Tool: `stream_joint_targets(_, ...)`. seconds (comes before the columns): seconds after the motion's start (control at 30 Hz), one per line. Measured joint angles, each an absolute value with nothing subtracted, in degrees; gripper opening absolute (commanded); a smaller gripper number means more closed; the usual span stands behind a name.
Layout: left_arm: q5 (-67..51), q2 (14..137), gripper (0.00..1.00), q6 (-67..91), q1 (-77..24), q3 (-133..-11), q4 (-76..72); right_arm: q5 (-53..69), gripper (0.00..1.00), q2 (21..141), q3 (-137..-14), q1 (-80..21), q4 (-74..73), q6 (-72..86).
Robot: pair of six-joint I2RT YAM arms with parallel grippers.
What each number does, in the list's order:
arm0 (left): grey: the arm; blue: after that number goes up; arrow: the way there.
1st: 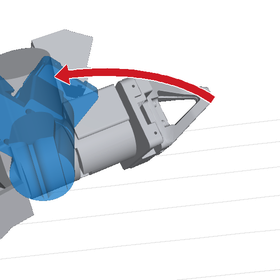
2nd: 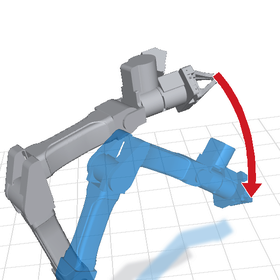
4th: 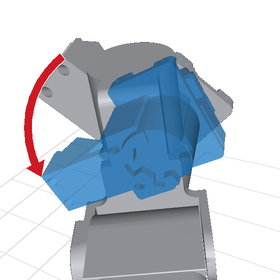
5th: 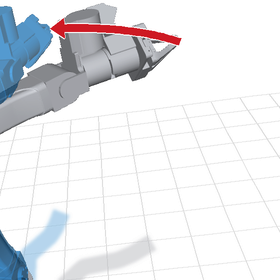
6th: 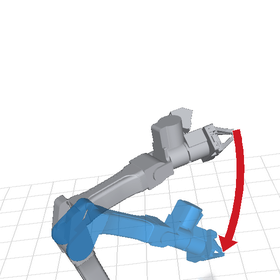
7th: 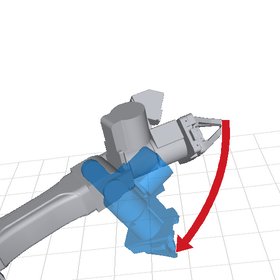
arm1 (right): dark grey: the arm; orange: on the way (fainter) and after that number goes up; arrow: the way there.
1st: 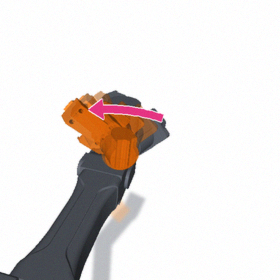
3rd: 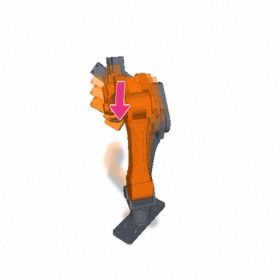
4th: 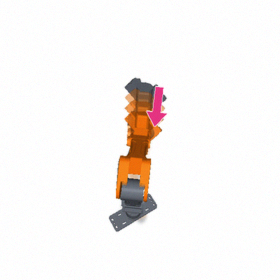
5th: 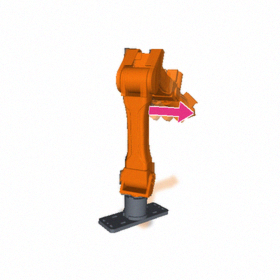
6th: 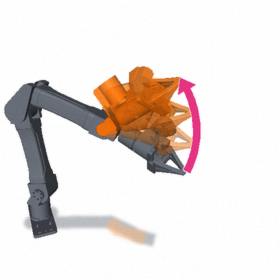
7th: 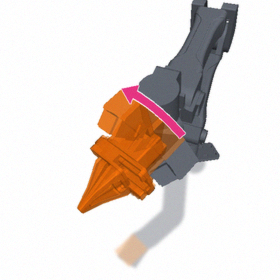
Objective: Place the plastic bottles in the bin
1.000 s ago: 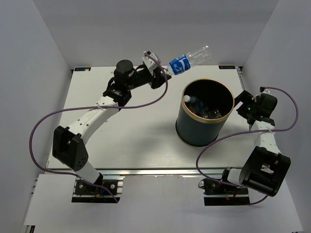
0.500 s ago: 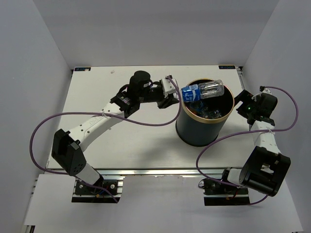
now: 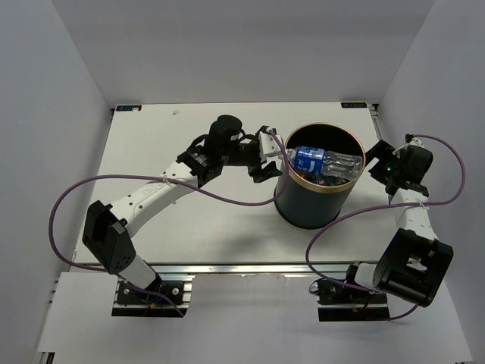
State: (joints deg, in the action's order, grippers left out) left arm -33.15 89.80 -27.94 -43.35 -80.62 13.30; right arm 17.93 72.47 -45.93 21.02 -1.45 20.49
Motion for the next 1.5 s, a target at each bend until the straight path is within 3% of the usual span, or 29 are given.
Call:
stream_joint_targets(0.33,-33.1,91.48,0.69,-24.69,-43.31,-83.9,13.19,18.61,0.89,75.81,-48.23,21.71,-1.1,20.49)
stream_joint_targets(0.47,-32.97,92.36,0.77,-21.63,-43.29,-85.38,11.22,18.61,0.89,75.85,-48.23,21.74,-1.1,20.49)
stream_joint_targets(0.5,-32.97,92.36,0.82,-21.21,-43.29,-85.38,10.79,18.65,0.89,75.85,-48.23,21.74,-1.08,20.45)
stream_joint_targets(0.53,-32.99,92.36,0.97,-20.8,-43.29,-85.36,10.28,18.79,0.89,75.92,-48.29,21.74,-1.1,20.43)
stream_joint_targets(0.73,-28.47,90.83,0.98,-15.16,-43.33,-81.84,4.64,20.56,0.89,78.56,-50.46,21.74,-0.62,20.43)
stream_joint_targets(1.07,-4.03,82.37,0.98,-1.28,-40.07,-78.3,-0.54,28.16,0.89,85.78,-54.96,22.04,6.79,22.15)
stream_joint_targets(1.27,0.47,76.12,0.98,7.49,-29.91,-67.77,-4.93,39.31,0.89,91.37,-58.89,22.87,11.99,24.82)
stream_joint_targets(1.5,4.47,70.46,0.98,16.97,-25.17,-49.91,-6.96,48.27,0.89,95.02,-60.97,22.87,12.62,25.58)
